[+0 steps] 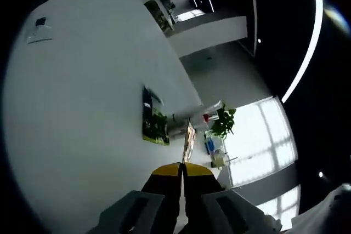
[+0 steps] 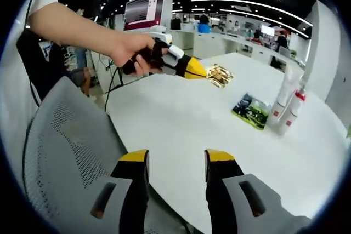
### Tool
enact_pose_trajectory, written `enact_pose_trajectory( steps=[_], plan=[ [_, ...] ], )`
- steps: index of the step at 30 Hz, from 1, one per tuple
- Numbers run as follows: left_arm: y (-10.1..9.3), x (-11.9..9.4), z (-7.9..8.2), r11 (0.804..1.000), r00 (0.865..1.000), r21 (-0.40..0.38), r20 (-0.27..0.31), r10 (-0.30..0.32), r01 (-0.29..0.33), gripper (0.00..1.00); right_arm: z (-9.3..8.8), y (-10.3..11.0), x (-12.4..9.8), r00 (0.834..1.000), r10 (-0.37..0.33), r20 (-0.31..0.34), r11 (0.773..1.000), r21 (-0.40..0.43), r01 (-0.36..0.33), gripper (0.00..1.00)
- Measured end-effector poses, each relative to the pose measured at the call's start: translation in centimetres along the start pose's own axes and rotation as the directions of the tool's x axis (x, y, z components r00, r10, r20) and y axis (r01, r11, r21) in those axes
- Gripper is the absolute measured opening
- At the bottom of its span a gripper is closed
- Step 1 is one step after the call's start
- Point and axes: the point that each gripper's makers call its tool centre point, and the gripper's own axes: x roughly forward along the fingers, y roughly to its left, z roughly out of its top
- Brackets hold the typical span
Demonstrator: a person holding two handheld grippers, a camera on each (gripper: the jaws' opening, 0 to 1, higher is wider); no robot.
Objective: Arrange the skincare products in the storage area until every visible bottle or jar stands upright without overlapping.
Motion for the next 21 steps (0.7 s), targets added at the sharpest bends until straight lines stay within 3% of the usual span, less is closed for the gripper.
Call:
enact_pose_trajectory(
  steps=[12,21],
  plan=[
    [3.5,4.7,3.3,0.994,0.994,-0.027,-0.021,0.108,-0.109,0.0,-0.4,-0.4,0.1,1.0,-0.016,-0.021,1.0,0.001,0.016,0.36],
    [3.8,6.0,5.6,0.993,0.994,-0.03,-0.018,0.111,-0.112,0.0,-0.5,-0.5,0.1,0.999,-0.023,-0.023,1.0,0.004,0.023,0.36]
  ],
)
